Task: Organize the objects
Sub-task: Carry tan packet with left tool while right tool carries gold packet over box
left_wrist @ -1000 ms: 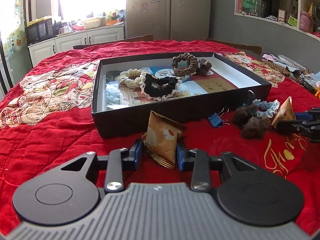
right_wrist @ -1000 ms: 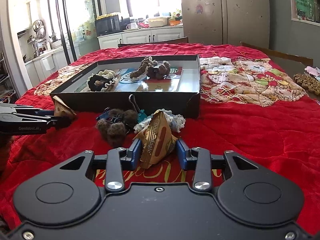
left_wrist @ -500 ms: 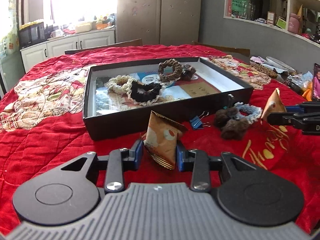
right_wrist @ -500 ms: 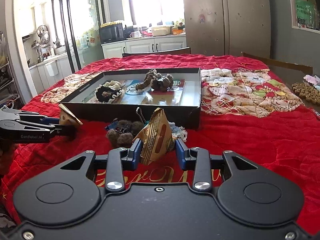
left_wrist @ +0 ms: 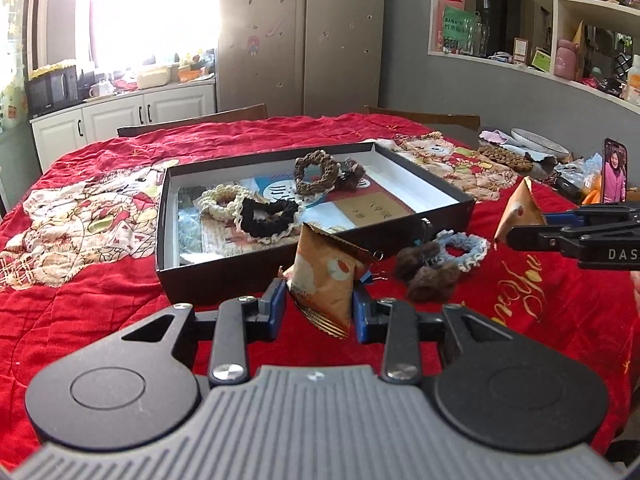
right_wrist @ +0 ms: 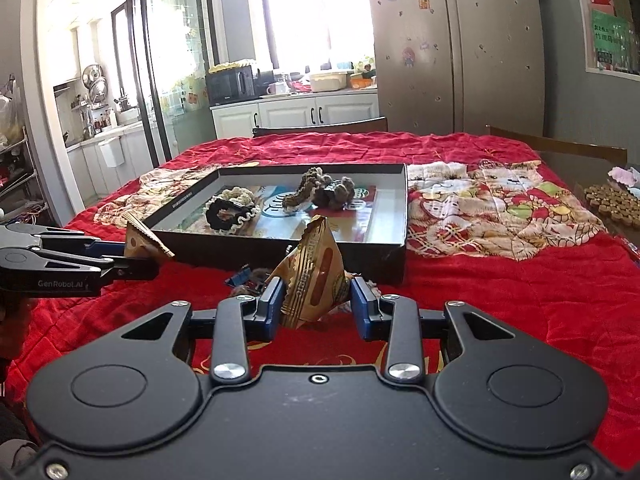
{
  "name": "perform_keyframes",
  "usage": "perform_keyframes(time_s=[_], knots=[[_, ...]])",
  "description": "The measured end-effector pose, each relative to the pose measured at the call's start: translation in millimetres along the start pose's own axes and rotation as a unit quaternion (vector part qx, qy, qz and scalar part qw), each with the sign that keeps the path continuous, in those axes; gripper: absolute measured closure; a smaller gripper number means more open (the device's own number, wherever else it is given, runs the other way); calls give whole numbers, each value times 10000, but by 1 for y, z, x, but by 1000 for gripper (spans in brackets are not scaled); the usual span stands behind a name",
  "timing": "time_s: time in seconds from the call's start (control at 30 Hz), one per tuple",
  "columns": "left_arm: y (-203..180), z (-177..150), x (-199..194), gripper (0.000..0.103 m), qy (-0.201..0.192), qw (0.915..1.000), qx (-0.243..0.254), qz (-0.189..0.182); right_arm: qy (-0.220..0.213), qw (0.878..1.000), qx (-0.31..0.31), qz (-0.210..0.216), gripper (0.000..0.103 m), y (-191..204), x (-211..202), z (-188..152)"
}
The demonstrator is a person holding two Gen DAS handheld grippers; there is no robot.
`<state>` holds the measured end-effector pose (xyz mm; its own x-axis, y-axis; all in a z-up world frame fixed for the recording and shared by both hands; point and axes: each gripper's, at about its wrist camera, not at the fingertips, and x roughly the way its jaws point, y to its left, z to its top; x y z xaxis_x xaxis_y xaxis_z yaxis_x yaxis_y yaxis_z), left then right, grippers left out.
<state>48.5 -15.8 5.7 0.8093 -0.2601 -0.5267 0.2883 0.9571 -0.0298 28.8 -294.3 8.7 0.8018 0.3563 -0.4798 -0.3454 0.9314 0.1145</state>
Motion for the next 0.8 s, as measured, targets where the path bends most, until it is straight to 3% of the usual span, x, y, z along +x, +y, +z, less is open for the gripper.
perform_keyframes(time_s=[0.8], knots=[[-6, 17, -15, 65, -310, 9994, 26, -129, -285, 9993, -234, 43, 69, 16, -5, 25]])
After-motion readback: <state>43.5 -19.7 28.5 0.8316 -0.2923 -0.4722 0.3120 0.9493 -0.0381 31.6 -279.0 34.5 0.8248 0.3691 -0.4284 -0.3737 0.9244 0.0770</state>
